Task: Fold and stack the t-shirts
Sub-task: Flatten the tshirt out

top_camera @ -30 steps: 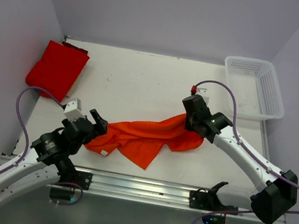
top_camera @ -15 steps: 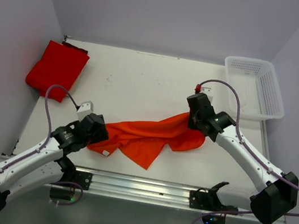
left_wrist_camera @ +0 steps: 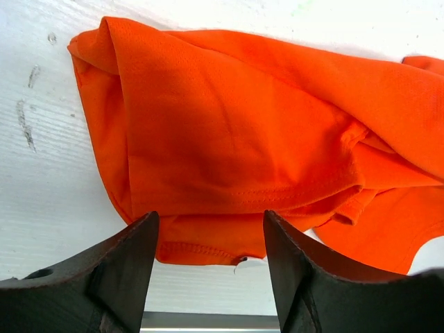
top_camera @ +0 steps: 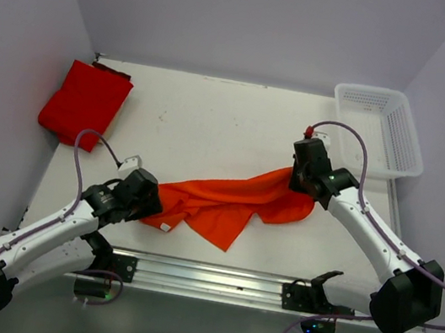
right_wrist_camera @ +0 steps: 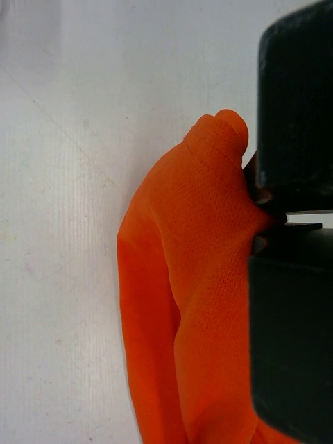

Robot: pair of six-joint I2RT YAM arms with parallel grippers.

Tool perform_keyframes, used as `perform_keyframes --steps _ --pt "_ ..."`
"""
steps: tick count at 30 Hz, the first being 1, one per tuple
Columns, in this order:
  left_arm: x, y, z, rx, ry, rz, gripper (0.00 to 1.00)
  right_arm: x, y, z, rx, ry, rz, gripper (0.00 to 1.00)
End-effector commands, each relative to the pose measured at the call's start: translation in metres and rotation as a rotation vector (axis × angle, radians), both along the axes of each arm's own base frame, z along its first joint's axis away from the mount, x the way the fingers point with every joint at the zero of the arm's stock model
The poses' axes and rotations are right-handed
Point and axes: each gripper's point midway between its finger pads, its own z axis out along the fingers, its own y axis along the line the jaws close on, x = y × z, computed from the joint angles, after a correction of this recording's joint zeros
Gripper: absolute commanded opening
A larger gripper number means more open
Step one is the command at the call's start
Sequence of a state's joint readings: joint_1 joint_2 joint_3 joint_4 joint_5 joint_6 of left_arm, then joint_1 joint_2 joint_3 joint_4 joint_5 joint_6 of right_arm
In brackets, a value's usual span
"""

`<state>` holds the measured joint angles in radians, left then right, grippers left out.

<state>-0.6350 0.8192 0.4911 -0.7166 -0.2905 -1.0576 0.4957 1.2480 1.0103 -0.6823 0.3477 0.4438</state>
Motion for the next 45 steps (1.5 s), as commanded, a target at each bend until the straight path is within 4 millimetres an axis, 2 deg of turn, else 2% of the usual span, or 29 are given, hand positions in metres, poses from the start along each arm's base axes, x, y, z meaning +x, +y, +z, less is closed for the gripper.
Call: perform_keyframes --steps 1,11,18,27,31,34,35,38,42,45 --pt "0.0 -0.01 0.006 -0.062 0.011 0.0 0.65 0.009 0.003 0.012 0.037 -0.057 0.012 0.0" --pt "-0.005 0.001 -0.001 -0.015 0.023 0.014 0.64 0.009 -0.004 0.011 0.035 -0.06 -0.012 0.0" --pt "-0.005 -0.002 -0.01 -0.012 0.043 0.013 0.65 0.008 -0.031 0.014 0.014 -0.069 -0.105 0.0" --pt "0.0 -0.01 -0.034 -0.023 0.055 0.0 0.65 0.008 -0.028 0.013 0.03 -0.063 -0.091 0.0" --pt "0.017 -0.025 -0.024 -0.069 -0.011 -0.041 0.64 0.007 -0.026 0.012 0.036 -0.059 -0.08 0.0" --pt "0.023 -0.034 -0.006 -0.086 -0.033 -0.083 0.61 0.007 -0.026 0.01 0.034 -0.053 -0.078 0.0" --pt "0.028 -0.038 0.009 -0.097 -0.06 -0.089 0.61 0.008 -0.026 0.01 0.035 -0.053 -0.079 0.0" --pt "0.03 -0.034 0.02 -0.072 -0.077 -0.086 0.61 0.008 -0.026 0.01 0.032 -0.053 -0.079 0.0" --pt "0.025 -0.036 0.024 -0.082 -0.053 -0.097 0.61 0.009 -0.026 0.008 0.03 -0.051 -0.08 0.0" --pt "0.024 -0.026 0.024 -0.051 -0.071 -0.072 0.61 0.01 -0.025 0.008 0.029 -0.05 -0.08 0.0"
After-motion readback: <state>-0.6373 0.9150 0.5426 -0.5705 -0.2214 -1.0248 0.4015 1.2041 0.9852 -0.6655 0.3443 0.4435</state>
